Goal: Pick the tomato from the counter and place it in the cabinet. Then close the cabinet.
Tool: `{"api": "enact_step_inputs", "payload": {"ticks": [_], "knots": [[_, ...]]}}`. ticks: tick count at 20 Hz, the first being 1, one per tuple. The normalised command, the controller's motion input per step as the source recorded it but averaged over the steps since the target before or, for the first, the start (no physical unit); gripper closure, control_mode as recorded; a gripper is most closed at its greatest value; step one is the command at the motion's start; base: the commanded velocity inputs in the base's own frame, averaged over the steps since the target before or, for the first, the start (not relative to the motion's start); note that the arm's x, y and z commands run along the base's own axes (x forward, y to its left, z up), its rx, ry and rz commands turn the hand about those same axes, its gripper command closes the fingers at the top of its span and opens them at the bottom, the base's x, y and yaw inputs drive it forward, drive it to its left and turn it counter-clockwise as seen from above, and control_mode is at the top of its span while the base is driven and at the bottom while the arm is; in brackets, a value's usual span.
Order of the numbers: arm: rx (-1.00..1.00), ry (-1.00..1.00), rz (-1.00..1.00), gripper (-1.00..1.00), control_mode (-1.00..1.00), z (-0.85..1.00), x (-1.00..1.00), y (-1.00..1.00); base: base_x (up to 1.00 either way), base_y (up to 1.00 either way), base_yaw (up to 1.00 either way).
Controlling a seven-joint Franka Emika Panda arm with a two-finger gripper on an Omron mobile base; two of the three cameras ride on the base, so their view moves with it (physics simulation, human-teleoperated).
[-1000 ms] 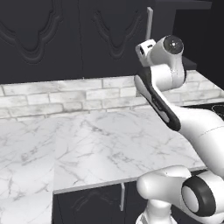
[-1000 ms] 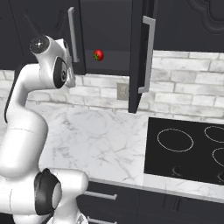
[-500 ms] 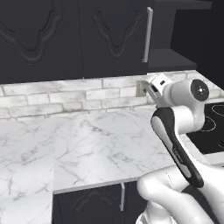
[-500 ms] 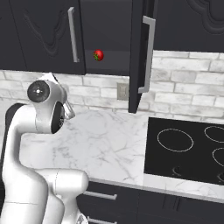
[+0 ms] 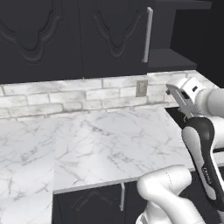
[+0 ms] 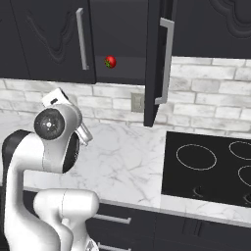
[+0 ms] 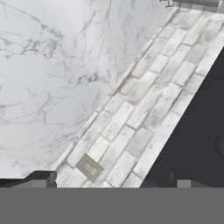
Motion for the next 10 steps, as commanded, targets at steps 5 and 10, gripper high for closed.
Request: {"api": "enact_step_inputs", "payload": {"ticks": [5, 10], "knots": [[0.04, 0.01, -0.01, -1.00, -1.00, 0.36, -0.57, -0.60, 0.00, 0.00, 0.00], [0.02, 0.00, -0.11, -1.00, -1.00, 0.05, -0.74, -0.55, 0.00, 0.00, 0.00]]}}
